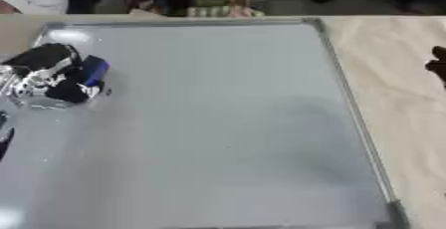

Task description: Wipe the whiteboard clean with a brush.

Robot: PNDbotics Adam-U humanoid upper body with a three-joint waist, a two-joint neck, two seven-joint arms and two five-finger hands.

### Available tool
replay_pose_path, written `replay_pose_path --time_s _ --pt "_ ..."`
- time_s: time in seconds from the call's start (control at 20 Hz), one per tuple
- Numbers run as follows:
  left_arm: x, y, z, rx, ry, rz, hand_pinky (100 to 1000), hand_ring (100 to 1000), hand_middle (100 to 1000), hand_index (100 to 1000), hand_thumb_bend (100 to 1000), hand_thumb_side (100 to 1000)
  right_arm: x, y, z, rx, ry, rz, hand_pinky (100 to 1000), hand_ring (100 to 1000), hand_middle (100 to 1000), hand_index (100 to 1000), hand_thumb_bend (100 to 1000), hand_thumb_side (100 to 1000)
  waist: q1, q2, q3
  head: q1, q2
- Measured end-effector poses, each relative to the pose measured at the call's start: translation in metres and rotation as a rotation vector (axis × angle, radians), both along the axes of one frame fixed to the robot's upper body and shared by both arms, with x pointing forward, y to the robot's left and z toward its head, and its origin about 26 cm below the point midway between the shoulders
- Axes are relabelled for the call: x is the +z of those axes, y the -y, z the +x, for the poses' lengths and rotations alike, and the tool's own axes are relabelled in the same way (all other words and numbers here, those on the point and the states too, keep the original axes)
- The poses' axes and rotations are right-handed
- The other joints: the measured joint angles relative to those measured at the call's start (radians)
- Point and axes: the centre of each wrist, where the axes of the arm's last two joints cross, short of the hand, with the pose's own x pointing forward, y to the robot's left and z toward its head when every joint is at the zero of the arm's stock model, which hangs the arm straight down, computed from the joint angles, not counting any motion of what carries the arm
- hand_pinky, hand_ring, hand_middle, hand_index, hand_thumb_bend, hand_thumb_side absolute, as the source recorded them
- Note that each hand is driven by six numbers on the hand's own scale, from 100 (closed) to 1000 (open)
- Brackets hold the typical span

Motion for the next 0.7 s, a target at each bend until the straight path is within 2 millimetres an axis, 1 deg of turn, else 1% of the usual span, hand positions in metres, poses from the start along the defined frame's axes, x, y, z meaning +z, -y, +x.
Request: replay_pose_path --time_s 0.1,0.15,0.25,0.45,0.7 --pt "0.0008 0.0012 0.0003 -0.009 -0.017 0.006 462 548 356 442 241 579 0.0 0.0 0.0 -0.002 -0.002 0.002 902 878 561 905 136 1000 0.001 0.0 0.001 -0.001 0.004" --pt "0.0012 0.0022 0.0004 -0.014 -0.026 0.008 466 550 358 461 258 606 0.0 0.0 0.0 -0.004 -0.003 0.003 902 878 561 905 136 1000 0.001 -0.001 0.001 -0.001 0.007" --pt "0.0013 0.0032 0.0006 -0.023 -0.046 0.011 468 552 361 476 255 623 0.0 0.0 0.0 -0.005 -0.004 0.005 903 878 560 902 135 1000 0.001 -0.001 0.002 -0.001 0.008" --pt "0.0007 0.0061 0.0007 -0.041 -0.082 0.007 471 554 367 509 257 645 -0.0001 0.0001 0.0 -0.011 -0.009 0.01 905 878 560 900 132 1000 0.001 -0.001 0.005 -0.001 0.015" --pt "0.0005 0.0082 0.0006 -0.053 -0.104 0.012 473 555 371 542 265 667 -0.0001 0.0001 0.0 -0.014 -0.012 0.014 906 878 559 899 131 1000 0.001 -0.004 0.006 -0.002 0.017"
